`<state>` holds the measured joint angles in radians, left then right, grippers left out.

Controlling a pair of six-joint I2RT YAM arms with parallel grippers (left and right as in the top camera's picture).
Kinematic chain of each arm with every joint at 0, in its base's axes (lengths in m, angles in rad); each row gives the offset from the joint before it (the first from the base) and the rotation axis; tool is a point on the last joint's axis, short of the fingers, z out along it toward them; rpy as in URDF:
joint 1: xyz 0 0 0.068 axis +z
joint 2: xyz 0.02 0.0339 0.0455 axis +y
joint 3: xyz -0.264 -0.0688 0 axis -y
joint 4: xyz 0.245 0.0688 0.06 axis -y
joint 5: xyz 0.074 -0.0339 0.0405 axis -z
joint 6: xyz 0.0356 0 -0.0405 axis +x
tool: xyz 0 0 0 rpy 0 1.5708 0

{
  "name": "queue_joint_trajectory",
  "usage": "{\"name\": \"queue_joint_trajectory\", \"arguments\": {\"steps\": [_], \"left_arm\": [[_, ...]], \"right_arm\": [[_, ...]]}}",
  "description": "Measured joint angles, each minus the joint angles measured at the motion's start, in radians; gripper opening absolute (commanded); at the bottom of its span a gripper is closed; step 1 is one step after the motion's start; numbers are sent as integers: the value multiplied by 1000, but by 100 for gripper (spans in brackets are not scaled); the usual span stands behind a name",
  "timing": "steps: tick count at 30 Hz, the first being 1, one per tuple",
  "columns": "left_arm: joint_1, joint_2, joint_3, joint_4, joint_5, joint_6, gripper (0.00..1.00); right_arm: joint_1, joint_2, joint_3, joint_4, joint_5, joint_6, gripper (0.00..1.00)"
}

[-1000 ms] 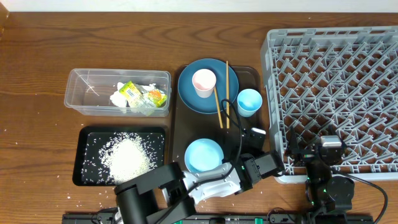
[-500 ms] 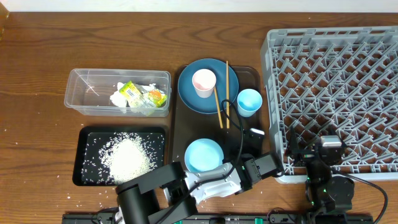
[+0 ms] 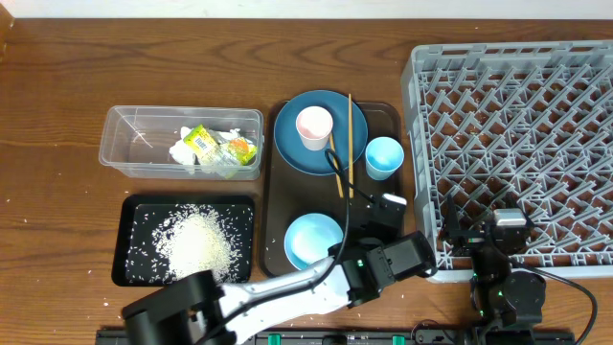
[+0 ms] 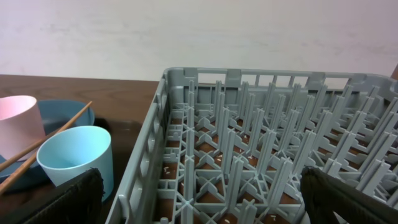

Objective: Sort waste into correct bins and load items into the dishwasher rack
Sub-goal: 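Carry the carrot left and release it onto the black tray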

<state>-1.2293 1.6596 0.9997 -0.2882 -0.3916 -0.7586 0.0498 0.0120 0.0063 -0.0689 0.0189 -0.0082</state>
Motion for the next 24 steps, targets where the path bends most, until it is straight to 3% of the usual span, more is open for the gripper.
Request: {"name": "queue_joint_trajectory", "arguments": {"steps": [11,24], "left_arm": [[27,-160,0,-172,-31,0,21],[277,-295,-1,-552,-87,-1,19]], "right_arm": [[0,0,0,0,0,0,99],[0,0,0,0,0,0,99]]}}
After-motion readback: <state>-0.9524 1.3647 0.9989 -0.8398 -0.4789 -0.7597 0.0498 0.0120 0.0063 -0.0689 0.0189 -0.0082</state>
